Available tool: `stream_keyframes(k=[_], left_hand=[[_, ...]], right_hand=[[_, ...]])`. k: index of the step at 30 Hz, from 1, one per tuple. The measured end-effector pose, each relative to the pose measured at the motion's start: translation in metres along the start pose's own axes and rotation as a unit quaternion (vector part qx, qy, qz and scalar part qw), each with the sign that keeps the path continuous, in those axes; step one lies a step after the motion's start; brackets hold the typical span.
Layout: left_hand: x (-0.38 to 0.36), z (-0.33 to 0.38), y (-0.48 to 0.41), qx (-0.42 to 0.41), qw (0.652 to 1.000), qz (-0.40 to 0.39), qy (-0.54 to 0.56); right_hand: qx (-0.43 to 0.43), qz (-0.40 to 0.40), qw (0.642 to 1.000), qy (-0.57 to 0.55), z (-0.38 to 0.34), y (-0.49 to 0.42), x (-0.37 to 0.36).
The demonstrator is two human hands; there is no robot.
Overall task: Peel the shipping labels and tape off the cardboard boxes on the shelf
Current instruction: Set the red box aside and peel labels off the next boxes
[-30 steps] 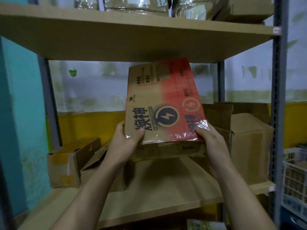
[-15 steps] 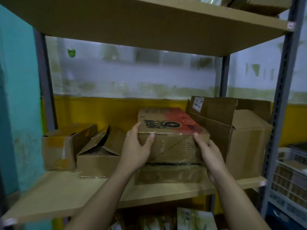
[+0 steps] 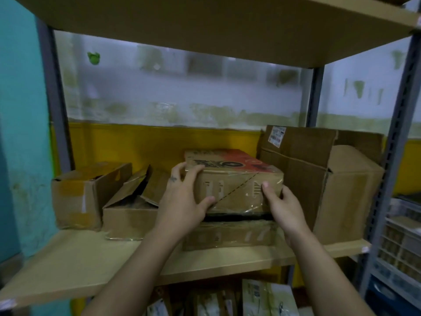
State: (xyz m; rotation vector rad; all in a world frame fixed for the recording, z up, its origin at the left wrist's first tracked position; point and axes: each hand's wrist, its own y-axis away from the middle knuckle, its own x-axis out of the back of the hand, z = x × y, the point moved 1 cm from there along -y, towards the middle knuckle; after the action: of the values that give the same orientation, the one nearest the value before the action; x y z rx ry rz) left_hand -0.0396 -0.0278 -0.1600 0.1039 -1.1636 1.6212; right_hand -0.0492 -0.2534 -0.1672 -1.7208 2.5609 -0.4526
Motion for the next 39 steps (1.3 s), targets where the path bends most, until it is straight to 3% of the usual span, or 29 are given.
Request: stream_keyframes(k=[6,9,12,13,17,21,30,35,39], left_hand=[[0.004,-0.004,-0.001,-0.015,0.995,-0.036,-0.087],[0.006,-0.002,-0.001,-0.058,0.983,-0.078,-0.158],[0.004,0.005,0.000,-0.084,0.961,-0.125,-0.233],[0.002,0.007,0.000,-0.084,0.957,-0.130,-0.246],[-0.004,0.009,0.001,-0.091,0.956,-0.084,-0.265],[-0.016,-0.002,-0.002,-0.111,0.968,-0.022,-0.225],[-0.031,-0.011,-0.002,-0.087,0.982,0.058,-0.158],[-0.031,-0.021,0.006,-0.112,0.975,0.139,-0.136],[-0.037,-0.022,0.007,-0.078,0.978,0.173,-0.085]], right_hand=[[-0.031,0.025,0.997,-0.064,0.015,0.019,0.030],[-0.037,-0.090,0.989,-0.110,0.042,0.043,0.036],[-0.029,-0.190,0.980,-0.046,0.056,0.047,0.030],[-0.023,-0.178,0.984,-0.017,0.058,0.043,0.026],[-0.016,0.003,0.996,0.085,0.058,0.018,0.014],[-0.019,-0.007,0.986,0.167,0.054,0.007,0.010],[-0.076,-0.062,0.993,0.058,0.050,-0.006,0.014],[-0.025,-0.013,0.998,0.048,0.046,0.000,0.014],[0.038,0.077,0.989,0.119,0.026,0.002,0.013]])
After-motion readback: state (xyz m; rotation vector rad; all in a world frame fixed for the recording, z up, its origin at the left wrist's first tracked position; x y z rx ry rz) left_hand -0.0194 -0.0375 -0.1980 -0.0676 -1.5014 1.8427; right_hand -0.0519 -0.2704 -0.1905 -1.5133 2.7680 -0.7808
